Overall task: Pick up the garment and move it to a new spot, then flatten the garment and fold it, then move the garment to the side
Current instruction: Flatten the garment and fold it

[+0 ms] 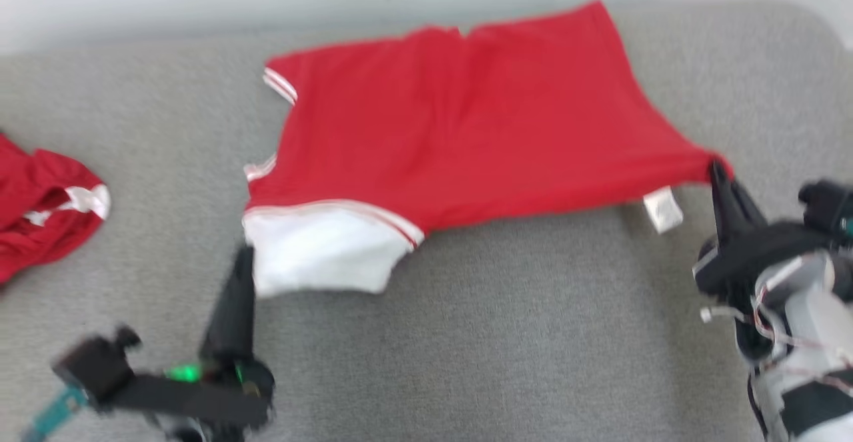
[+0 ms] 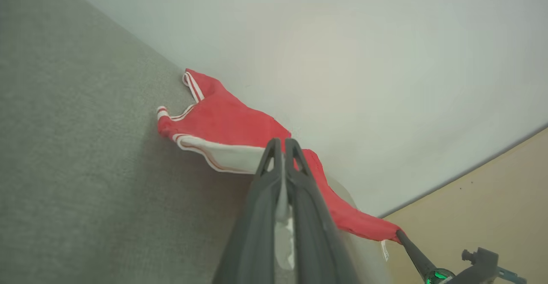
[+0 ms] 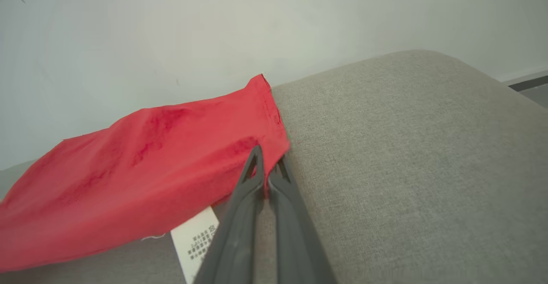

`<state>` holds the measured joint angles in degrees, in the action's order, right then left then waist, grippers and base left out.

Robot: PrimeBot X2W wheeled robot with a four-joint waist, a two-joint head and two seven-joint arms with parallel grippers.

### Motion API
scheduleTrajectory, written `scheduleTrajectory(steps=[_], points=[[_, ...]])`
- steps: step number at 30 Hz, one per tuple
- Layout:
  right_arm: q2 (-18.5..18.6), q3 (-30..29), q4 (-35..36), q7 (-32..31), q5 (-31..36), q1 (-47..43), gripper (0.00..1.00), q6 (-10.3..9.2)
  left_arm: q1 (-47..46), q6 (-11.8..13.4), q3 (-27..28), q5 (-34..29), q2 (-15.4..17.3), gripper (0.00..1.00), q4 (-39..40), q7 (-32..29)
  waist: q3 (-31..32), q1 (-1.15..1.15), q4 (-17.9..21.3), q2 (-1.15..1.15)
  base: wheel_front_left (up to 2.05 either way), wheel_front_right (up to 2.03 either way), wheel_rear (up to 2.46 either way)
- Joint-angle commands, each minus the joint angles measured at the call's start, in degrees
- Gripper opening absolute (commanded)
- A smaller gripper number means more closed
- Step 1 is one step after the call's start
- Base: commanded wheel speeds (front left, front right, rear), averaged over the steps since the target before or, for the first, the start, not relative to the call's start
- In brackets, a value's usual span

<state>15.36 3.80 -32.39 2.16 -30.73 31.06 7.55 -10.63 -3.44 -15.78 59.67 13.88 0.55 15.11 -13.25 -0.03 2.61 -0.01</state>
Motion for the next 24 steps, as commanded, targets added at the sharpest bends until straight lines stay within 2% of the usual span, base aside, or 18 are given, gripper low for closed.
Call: scheduleTrajectory(steps=[1,10,17,24], points=[[-0.2,-2.0,0.9,-0.9,1.7,-3.3,0.0,-0.14,3.4,0.3,-0.7,0.1,-0.3,0.0,0.0,0.0,5.3,0.03,-1.9,0.01,0.0,0.0,0.0],[-4.1,-9.8,4.8,-8.4,6.8,-14.6,0.0,-0.13,13.0,0.9,-4.2,5.0,-1.3,0.0,-0.7,-4.7,10.0,0.03,-2.8,0.01,0.0,0.0,0.0],[-7.4,-15.5,10.5,-14.7,10.9,-23.0,0.0,-0.13,17.7,3.5,-4.3,7.4,0.6,0.0,-0.6,-8.5,12.7,0.03,-3.5,0.01,0.0,0.0,0.0],[-10.3,-18.5,16.1,-19.0,13.8,-28.9,0.0,-0.13,21.0,6.7,-4.6,8.0,2.6,0.0,-0.3,-11.2,13.5,0.03,-3.4,0.01,0.0,0.0,0.0]])
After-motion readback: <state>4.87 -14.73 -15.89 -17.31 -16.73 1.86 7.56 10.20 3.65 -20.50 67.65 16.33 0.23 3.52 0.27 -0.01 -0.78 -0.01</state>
